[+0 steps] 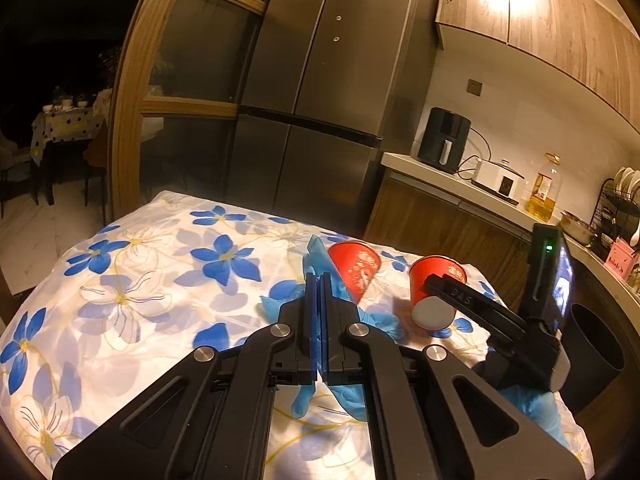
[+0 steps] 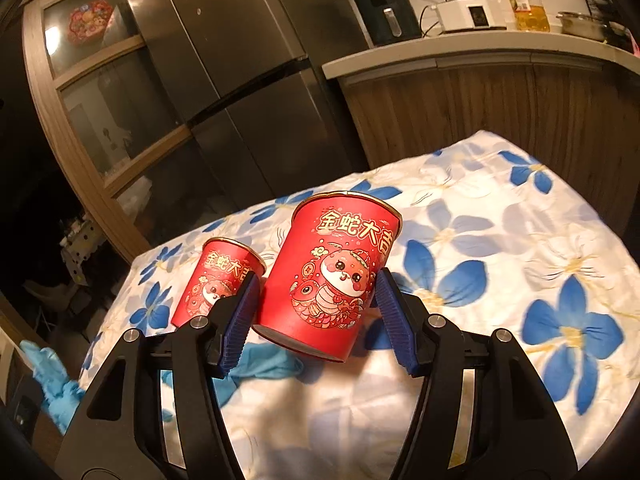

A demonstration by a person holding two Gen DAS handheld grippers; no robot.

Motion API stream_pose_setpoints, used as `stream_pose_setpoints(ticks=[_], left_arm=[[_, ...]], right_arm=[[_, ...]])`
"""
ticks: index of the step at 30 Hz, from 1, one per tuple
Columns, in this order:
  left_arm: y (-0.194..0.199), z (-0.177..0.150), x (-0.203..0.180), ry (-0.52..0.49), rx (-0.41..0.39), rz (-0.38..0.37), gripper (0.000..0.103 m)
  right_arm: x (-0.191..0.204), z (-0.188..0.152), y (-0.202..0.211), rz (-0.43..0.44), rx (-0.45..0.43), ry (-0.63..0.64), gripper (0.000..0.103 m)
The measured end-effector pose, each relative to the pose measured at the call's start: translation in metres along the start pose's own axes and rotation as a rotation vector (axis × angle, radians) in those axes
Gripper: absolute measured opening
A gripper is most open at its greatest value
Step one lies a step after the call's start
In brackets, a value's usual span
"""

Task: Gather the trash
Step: 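Grasp the blue glove with the left tool while the right tool grasps a red paper cup, then carry the blue glove and red cup over the black bin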

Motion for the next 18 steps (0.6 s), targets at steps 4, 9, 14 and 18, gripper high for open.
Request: stream_pose_setpoints(ticks=[4, 9, 14, 18], left_arm=[[0.002, 0.000, -0.016, -0.015, 0.000, -0.016, 0.001], [0.004, 0.000, -0.042, -0.044, 0.003, -0.044, 0.001], [0.005, 0.001, -0.076, -0.088, -0.001, -0.080, 0.001], [0.005, 0.001, -0.114, -0.134, -0.002, -0.124, 0.001]], right_arm=[[-0.010, -0.001, 0.029, 0.007, -0.041, 0.009, 0.059], [-0.026, 0.002, 0.067, 0.013, -0.094, 0.001, 0.059], [-0.050, 0.007, 0.106, -0.010, -0.153, -0.007, 0.059], [-0.074, 0.010, 0.137, -0.046, -0.199, -0.015, 0.059]])
Point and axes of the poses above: each gripper's, at about its wrist camera, not at the fingertips, and y roughly against the way its jaws point, x to its left, z to its top, the point moved 6 cm from there along -y, roughly the way its jaws point, and after that the axes turned 13 degrees about x, right-handed, at the moved point
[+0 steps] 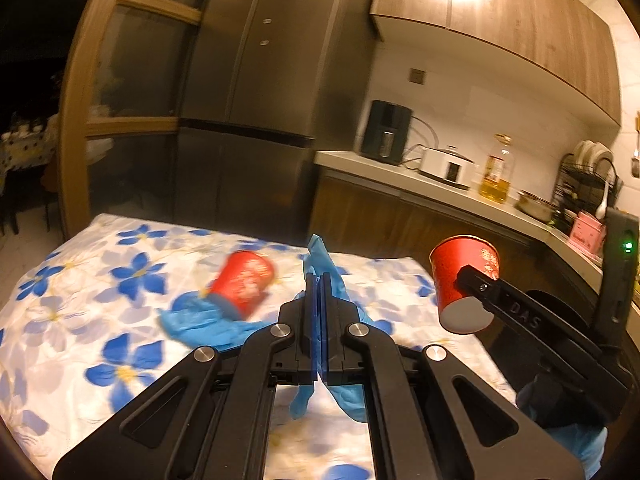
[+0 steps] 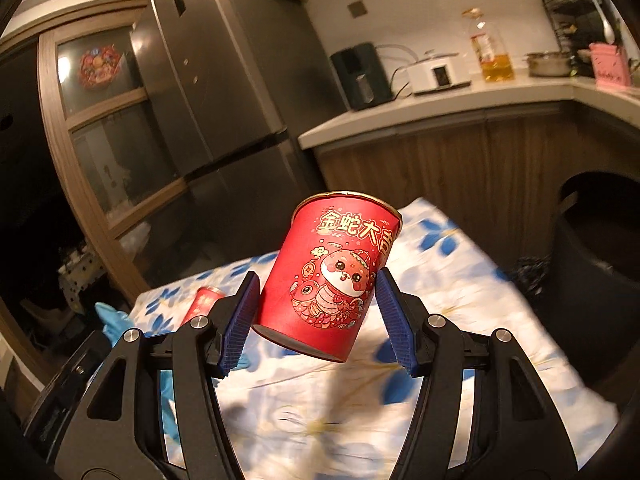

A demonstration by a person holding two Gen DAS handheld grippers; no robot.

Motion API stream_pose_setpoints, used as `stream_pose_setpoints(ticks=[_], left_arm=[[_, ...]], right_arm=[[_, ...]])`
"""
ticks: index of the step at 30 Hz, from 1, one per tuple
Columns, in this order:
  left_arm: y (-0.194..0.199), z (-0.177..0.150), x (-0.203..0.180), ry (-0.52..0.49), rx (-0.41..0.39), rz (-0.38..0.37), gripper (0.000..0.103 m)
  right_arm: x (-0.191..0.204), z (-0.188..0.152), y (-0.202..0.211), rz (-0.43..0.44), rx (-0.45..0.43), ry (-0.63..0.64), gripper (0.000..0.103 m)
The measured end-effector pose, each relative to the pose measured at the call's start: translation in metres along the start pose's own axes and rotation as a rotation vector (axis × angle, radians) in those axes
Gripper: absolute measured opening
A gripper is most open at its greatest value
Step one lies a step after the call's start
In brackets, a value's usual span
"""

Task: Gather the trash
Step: 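Carry the blue glove and red cup over the black bin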

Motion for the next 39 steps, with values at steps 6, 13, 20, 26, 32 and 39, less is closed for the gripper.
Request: stream_pose_setpoints(ticks=[6, 13, 20, 26, 32, 39], left_arm=[[-0.007, 0.005, -0.055, -0.067, -0.004, -0.062, 0.001], [-0.017, 0.008, -0.123, -0.157, -0.004, -0.136, 0.001], [-0.026, 0.012, -0.185, -0.224, -0.006, -0.215, 0.001], [-0.031, 0.011, -0.231, -0.278, -0.002, -0.275, 0.001], [-0.033, 0.009, -0.271, -0.321, -0.002, -0.330, 0.001], [-0.039, 0.008, -0.311, -0.372, -0.011, -0.373, 0.001]], right_arm=[[-0.044, 0.013, 0.039, -0.070, -0.067, -0.026, 0.059], [-0.092, 0.019, 0.073, -0.144, -0.123, -0.067, 0.059], [-0.138, 0.025, 0.103, -0.221, -0.171, -0.096, 0.059], [-0.175, 0.028, 0.126, -0.282, -0.207, -0.127, 0.059], [-0.206, 0.031, 0.145, -0.328, -0.237, -0.156, 0.059], [-0.233, 0.035, 0.160, -0.365, -0.271, -0.172, 0.059]])
Point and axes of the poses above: each gripper's, at about its wrist camera, not at the fingertips, and y roughly against the way its jaws point, x to its left, z to its top, the point moved 6 cm from there along -y, roughly the way its jaws point, and after that the axes turned 13 degrees about x, right-handed, at the moved point
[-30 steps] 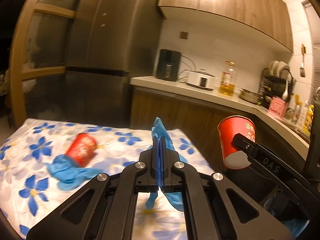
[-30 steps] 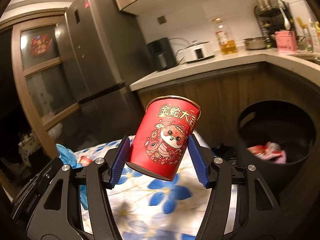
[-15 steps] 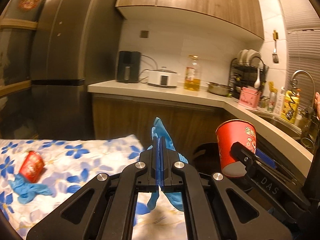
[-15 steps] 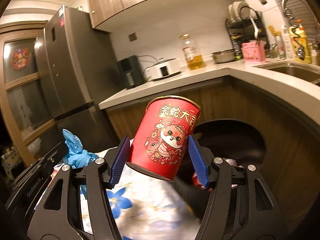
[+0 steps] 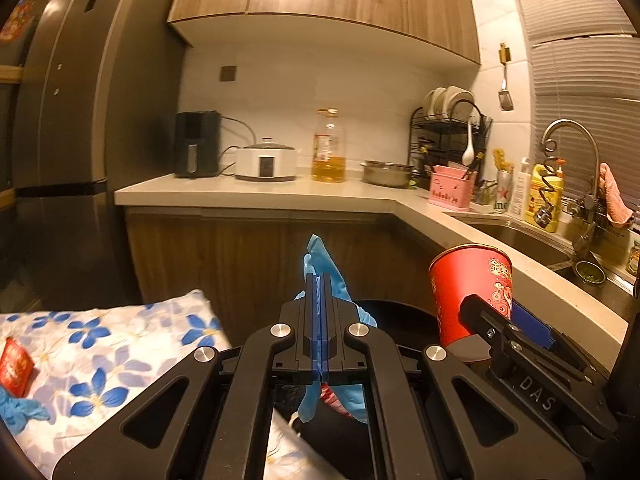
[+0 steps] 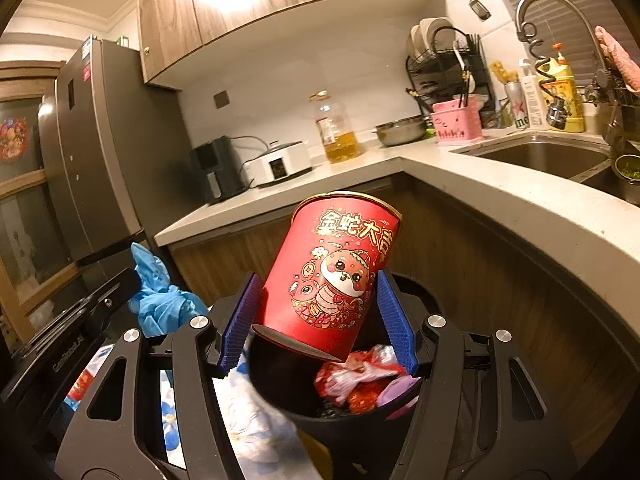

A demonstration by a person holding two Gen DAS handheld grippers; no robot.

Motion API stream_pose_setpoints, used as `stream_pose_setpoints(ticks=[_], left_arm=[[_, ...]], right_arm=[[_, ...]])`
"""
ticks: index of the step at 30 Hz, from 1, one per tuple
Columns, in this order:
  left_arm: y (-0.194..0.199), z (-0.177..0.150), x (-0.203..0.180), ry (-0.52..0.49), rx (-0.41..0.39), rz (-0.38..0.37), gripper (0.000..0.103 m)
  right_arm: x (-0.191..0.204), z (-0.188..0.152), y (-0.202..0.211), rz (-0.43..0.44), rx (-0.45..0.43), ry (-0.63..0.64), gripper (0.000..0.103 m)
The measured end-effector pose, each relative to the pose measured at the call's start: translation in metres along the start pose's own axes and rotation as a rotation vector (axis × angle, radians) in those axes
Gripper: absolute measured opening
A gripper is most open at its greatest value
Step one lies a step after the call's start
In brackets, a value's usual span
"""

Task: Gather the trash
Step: 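Carry the blue glove and red cup over the black bin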

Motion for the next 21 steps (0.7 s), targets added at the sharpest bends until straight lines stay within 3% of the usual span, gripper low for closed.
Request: stream_pose_setpoints(ticks=[5, 21], left_arm=[[-0.019, 0.004, -0.014, -0.005, 0.021, -0.037, 0.001], [-0.055, 0.007, -0.029, -0.013, 0.067, -0.046, 0.001]], right_arm=[[-0.009, 0.005, -0.003, -0.009, -0.010, -0.004, 0.059], [-0.021, 0.009, -0.020, -0.019, -0.011, 0.002, 0.059]])
Point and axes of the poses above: each gripper's, at about its wrist camera, not at the fingertips, and y roughly against the way its jaws point, x to its left, z to its top, the point moved 6 cm from there along -y, roughly the way its jaws point, and after that the axes turned 13 degrees about x, right-handed, at the moved point
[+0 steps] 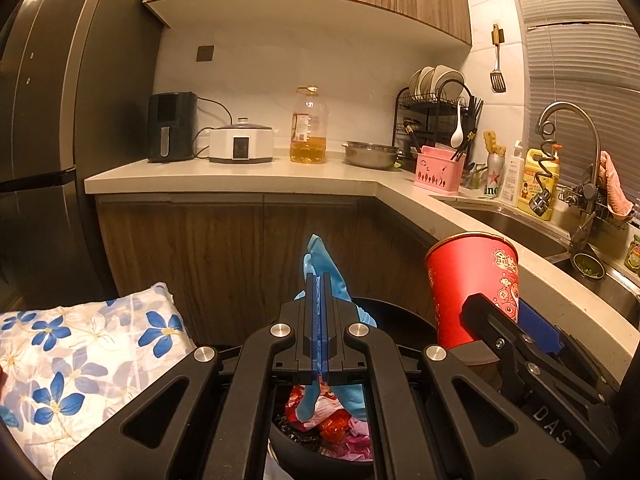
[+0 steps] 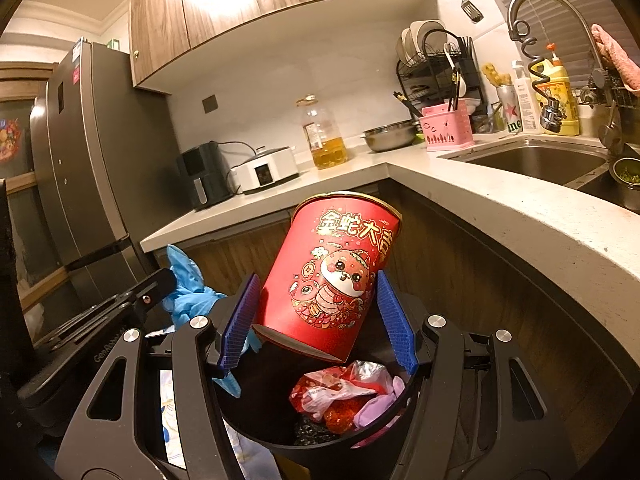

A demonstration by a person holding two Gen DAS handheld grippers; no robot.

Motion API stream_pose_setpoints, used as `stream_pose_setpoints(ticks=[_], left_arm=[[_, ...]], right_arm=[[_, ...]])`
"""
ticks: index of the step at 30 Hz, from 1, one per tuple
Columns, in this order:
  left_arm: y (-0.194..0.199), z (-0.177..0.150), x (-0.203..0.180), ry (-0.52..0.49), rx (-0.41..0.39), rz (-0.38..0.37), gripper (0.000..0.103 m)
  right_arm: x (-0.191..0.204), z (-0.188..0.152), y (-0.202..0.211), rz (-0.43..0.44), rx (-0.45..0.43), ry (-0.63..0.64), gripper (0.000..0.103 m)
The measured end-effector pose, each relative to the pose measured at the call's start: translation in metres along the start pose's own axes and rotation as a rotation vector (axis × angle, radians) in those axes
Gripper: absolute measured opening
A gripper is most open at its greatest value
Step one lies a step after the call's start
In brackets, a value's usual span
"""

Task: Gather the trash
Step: 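Carry the blue glove and red cup over the black bin, then open both tools to drop the glove and cup into the bin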

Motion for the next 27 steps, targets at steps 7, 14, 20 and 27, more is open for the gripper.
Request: stream_pose_setpoints(ticks=[7, 14, 20, 27], left_arm=[[-0.010, 0.001, 0.000, 0.001, 0.013, -0.004, 0.001], [-0.018, -0.001, 0.000, 0.001, 0.024, -0.014, 0.001], [-0.027, -0.001, 0.001, 0.001, 0.037, -0.016, 0.001], [-0.036, -0.004, 0.001, 0.002, 0.049, -0.012, 0.001]], right_arm=[[-0.001, 0.000, -0.004, 0.003, 0.001, -0.002, 0.059], [-0.003, 0.001, -0.011, 0.011, 0.004, -0.009, 0.060], [-0.005, 0.003, -0.016, 0.018, 0.005, -0.013, 0.060], [-0.003, 0.007, -0.021, 0.025, 0.001, -0.006, 0.060]])
Point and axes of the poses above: each gripper's, at about its wrist camera, not at the fingertips, and y roughly against the way its jaws point, x to its left, z to its top, the point moved 6 cm from there along -y, roughly the way its jaws point, and after that the axes turned 13 degrees about x, right-handed, at the moved point
